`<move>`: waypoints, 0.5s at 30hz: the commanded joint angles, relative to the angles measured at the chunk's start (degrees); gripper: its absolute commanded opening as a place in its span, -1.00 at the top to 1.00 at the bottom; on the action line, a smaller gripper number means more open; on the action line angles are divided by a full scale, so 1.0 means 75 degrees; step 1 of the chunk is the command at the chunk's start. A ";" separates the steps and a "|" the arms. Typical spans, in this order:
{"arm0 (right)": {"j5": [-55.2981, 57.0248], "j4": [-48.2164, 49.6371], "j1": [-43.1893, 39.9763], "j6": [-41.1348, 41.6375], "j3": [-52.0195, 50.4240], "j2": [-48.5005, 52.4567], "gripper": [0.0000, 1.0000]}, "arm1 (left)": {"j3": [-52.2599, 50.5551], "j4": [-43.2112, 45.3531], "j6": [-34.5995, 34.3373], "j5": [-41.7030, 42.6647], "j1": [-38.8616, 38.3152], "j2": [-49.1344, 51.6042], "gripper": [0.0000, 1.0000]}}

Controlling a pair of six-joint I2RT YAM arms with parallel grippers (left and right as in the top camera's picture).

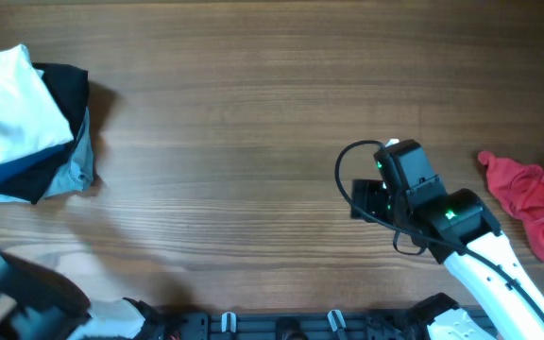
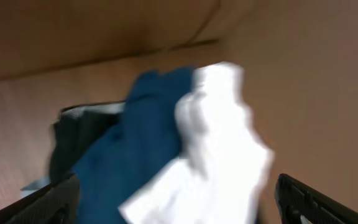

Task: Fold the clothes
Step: 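Carry the folded shirt left and place it on the clothes stack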

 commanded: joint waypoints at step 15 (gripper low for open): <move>-0.0312 0.3115 -0.0117 -0.0560 0.0128 0.0411 -0.98 | 0.0283 -0.4132 0.1413 0.1239 -0.5464 -0.1029 -1.00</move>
